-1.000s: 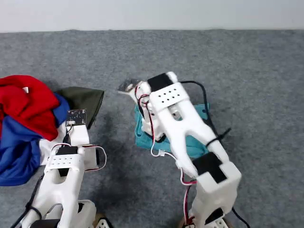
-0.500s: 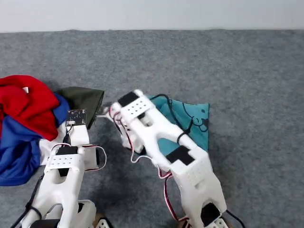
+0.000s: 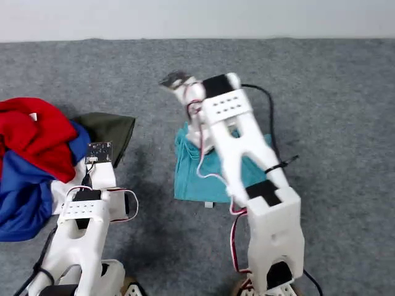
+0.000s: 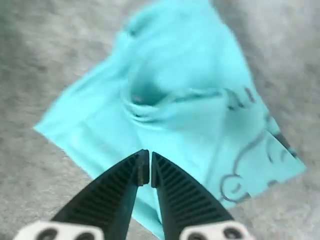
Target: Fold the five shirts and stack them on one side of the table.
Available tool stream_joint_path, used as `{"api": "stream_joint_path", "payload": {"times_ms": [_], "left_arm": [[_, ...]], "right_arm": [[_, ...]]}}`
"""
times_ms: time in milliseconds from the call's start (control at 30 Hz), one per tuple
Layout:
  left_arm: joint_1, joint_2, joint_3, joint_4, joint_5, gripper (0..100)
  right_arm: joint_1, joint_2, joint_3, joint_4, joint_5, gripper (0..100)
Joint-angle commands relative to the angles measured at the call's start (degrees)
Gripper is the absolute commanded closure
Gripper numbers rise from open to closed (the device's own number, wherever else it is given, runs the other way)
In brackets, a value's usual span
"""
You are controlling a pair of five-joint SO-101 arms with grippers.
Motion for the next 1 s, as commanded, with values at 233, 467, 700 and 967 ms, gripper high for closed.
{"api": "stream_joint_path", "payload": {"times_ms": [233,467,700,967], "left_arm": [[0.7,0.0,0.6,1.6,-0.7,98],[0.7,0.0,0.6,1.6,-0.7,98],[0.7,0.0,0.6,1.6,-0.7,98],[0.7,0.0,0.6,1.6,-0.7,98]], "right_arm": [[2.6,7.1,-2.7,-5.6,-0.2,84.5],[2.9,12.3,-2.7,-5.8,-0.1,87.8],[2.1,8.7,-2.7,-1.2,3.1,98.5],[-3.6,1.1,-1.1,2.5,2.9,98.8]]}}
